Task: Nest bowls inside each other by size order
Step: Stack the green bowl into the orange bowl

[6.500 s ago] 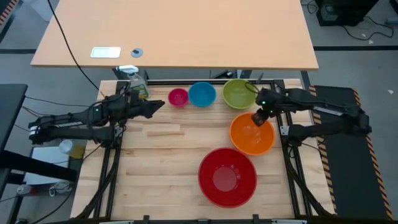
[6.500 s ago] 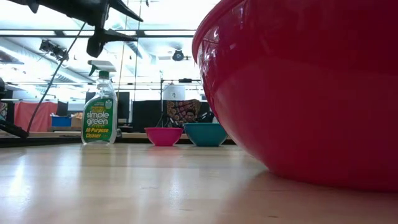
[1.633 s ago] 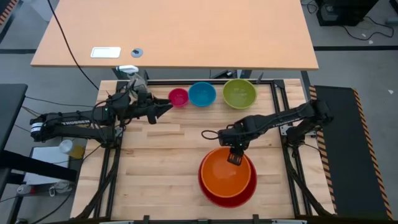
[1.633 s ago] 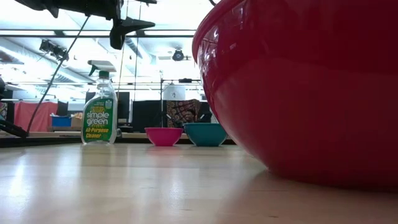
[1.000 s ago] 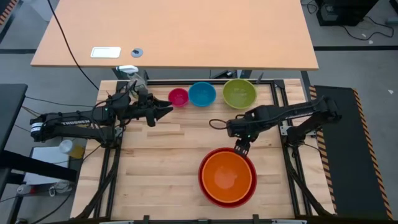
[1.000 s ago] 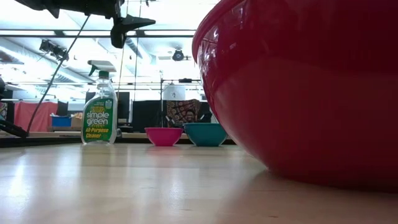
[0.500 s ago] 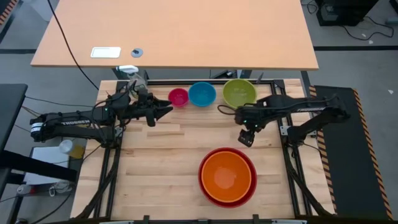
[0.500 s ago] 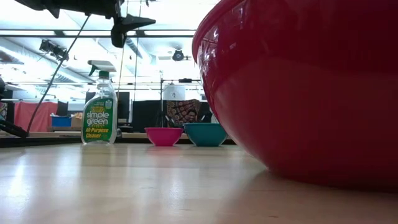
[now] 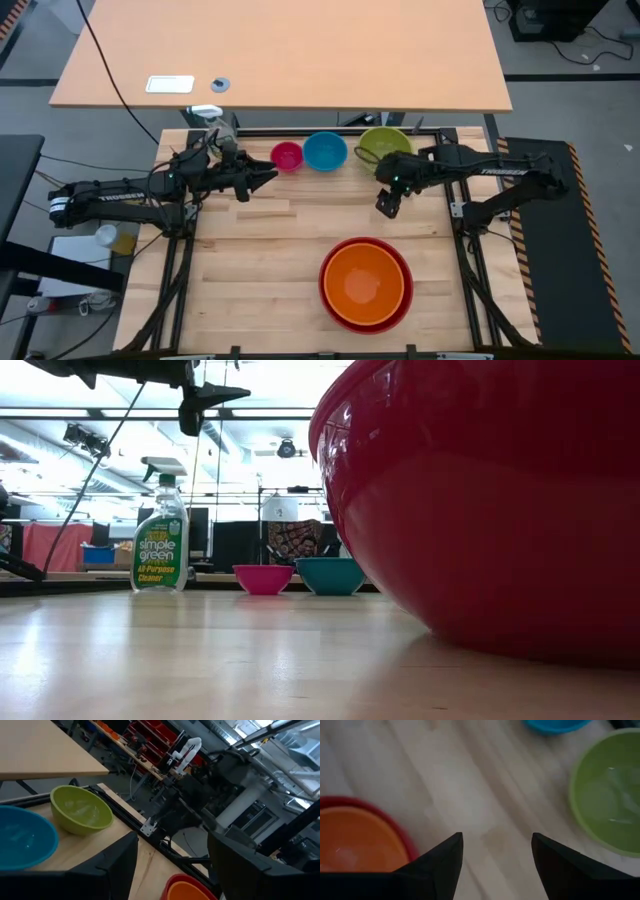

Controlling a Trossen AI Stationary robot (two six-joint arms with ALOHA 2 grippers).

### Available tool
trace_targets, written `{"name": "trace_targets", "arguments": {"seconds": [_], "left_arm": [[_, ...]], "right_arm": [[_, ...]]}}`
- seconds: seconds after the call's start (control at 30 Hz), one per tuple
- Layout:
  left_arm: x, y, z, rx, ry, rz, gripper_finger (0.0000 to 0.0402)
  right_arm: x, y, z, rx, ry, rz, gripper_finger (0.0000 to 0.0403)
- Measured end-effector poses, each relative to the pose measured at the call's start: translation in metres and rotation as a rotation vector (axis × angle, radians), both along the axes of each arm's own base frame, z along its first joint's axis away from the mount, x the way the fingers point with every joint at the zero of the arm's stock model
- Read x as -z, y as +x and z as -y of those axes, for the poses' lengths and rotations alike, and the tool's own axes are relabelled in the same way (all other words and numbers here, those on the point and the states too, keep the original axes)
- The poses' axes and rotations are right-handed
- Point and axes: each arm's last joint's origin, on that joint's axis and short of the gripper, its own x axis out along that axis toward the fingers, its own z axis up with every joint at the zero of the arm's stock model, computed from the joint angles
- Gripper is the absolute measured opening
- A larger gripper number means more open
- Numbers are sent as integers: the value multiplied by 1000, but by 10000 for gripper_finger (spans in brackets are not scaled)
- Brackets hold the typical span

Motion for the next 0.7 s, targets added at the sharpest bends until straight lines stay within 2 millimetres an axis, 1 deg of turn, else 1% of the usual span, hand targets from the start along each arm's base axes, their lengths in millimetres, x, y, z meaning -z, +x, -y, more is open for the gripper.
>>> {"name": "trace_targets", "arguments": {"seconds": [0.17, 0.3, 0.43, 0.57, 0.7], "left_arm": [[2, 3, -1, -4, -77, 0, 242], [4, 5, -2, -30, -86, -3, 241], [4, 4, -6, -51, -110, 0, 229], [5, 4, -12, -85, -143, 7, 209], [-10, 2, -16, -109, -112, 41, 194]], "right_arm": [[-1, -18, 25, 134, -52, 94, 234], [0, -28, 45, 212, -19, 125, 234], [8, -34, 63, 271, 6, 112, 234], [16, -36, 80, 323, 6, 154, 234], [28, -41, 98, 372, 34, 203, 233]]}}
